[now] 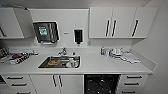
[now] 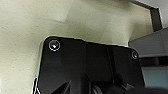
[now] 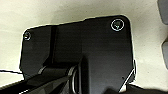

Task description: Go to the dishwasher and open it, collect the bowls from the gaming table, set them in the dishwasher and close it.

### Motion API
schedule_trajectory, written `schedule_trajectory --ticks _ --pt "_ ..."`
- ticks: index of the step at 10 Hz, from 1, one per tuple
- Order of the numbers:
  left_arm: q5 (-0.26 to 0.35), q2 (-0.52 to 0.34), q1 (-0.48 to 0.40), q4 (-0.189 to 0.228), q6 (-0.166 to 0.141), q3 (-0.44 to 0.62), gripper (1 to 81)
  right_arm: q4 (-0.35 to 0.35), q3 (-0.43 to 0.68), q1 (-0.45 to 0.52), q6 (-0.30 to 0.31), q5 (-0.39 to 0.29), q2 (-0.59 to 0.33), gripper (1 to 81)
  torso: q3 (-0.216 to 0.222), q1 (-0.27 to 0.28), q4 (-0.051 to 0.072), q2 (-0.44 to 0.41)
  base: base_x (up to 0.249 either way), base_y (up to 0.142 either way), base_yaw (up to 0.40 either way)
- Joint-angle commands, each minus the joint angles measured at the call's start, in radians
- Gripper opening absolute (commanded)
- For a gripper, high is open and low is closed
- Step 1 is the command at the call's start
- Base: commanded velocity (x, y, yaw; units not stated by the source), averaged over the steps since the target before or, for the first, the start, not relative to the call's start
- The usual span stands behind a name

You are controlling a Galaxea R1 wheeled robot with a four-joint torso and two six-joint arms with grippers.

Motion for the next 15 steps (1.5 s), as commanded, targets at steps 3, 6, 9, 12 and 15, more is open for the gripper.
schedule_trajectory --ticks 3,6,9,12,15 --pt "0.043 -0.014 -0.049 0.009 0.006 0.006 81.1 -0.007 -0.112 0.053 -0.003 -0.05 0.06 81.1 0.0 0.0 0.0 0.0 0.0 0.0 0.0" --pt "0.045 -0.008 -0.055 0.021 0.009 -0.018 81.1 -0.007 -0.109 0.052 -0.003 -0.049 0.062 81.1 0.0 0.0 0.0 0.0 0.0 0.0 0.0" --pt "0.049 0.029 -0.056 0.029 0.009 -0.093 81.1 -0.005 -0.109 0.05 -0.003 -0.049 0.062 81.1 0.0 0.0 0.0 0.0 0.0 0.0 0.0" --pt "0.051 0.035 -0.055 0.027 0.008 -0.106 81.1 -0.007 -0.109 0.05 -0.003 -0.049 0.062 81.1 0.0 0.0 0.0 0.0 0.0 0.0 0.077" --pt "0.052 0.035 -0.056 0.025 0.008 -0.106 81.1 -0.007 -0.108 0.052 -0.003 -0.049 0.063 81.1 0.0 0.0 0.0 0.0 0.0 0.0 0.223"
